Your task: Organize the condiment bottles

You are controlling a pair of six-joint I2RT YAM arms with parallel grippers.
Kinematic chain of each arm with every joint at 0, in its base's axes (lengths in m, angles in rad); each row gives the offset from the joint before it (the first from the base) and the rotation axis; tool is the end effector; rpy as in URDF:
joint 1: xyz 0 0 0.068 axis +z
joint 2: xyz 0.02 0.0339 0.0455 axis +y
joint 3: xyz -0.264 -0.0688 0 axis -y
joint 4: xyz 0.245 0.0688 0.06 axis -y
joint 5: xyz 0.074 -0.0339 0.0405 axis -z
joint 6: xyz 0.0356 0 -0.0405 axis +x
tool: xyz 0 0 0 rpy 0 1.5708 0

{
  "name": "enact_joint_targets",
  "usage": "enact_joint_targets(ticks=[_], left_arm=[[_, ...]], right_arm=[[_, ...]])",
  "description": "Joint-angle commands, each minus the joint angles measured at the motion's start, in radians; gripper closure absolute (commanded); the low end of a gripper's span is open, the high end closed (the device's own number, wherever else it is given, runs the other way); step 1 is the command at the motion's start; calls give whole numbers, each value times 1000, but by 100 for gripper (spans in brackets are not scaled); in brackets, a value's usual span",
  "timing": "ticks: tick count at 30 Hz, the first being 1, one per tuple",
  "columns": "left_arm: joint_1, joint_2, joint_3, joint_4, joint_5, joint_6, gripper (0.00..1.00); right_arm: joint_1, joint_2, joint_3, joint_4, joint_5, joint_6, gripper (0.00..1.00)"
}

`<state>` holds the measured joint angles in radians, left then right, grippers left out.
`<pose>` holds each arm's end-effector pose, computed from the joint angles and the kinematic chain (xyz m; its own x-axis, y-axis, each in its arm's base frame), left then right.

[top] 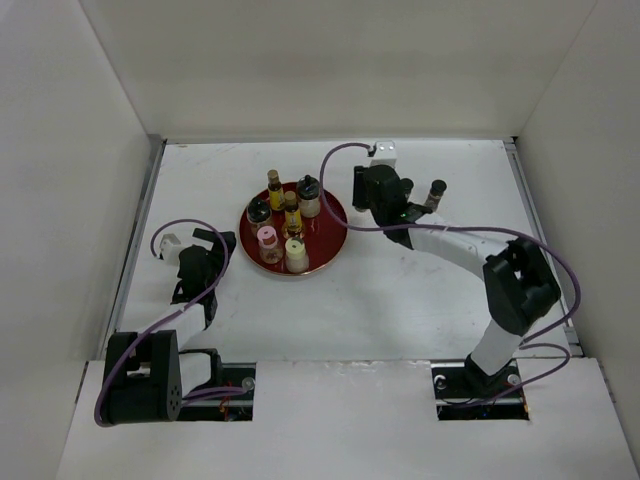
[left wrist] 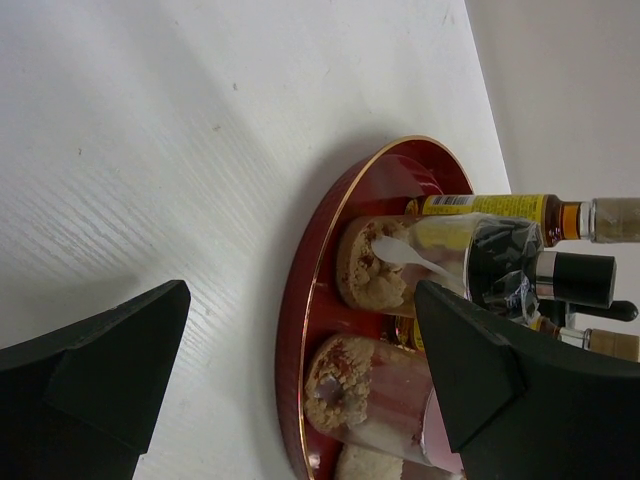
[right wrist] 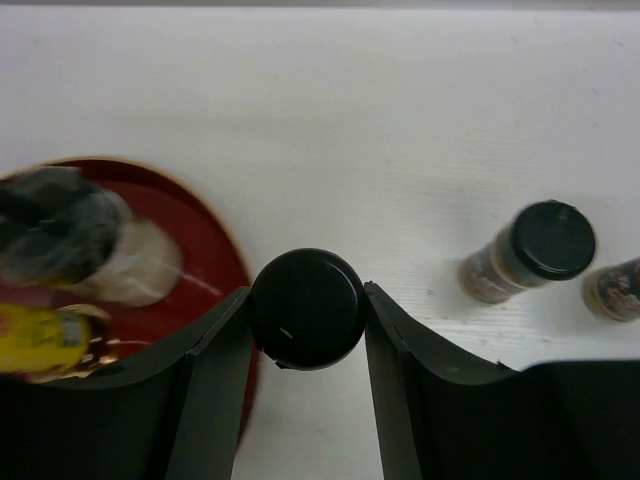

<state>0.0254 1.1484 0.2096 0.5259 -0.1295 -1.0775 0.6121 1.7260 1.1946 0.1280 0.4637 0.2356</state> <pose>0.2049 0.0098 0.1482 -0.0636 -0.8753 -0.4794 -0.4212 0.4590 -0.7822 0.3363 0.2167 0.2604 -0.3538 0.0067 -0.9353 -0.0973 0.9943 0.0440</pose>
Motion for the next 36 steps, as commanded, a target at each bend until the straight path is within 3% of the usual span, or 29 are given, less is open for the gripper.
enact_joint_targets(ticks=[1, 10, 26, 28, 33, 36], left_arm=[[-8, -12, 10, 48, -18, 7, 0], [1, -47, 2, 37, -25, 10, 0], [3, -27, 5, 43, -1, 2, 0], [2, -38, 7, 40, -7, 4, 0], [3, -38, 5, 37, -2, 2, 0], [0, -47, 4, 37, -12, 7, 0]], right_arm=[[70, -49, 10, 78, 0, 25, 62], [198, 84, 123, 81, -50, 67, 63], [260, 227, 151, 94, -23, 83, 58], [261, 228, 145, 96, -23, 87, 54], [268, 190, 126, 96, -25, 90, 31], [269, 147, 119, 90, -31, 90, 24]])
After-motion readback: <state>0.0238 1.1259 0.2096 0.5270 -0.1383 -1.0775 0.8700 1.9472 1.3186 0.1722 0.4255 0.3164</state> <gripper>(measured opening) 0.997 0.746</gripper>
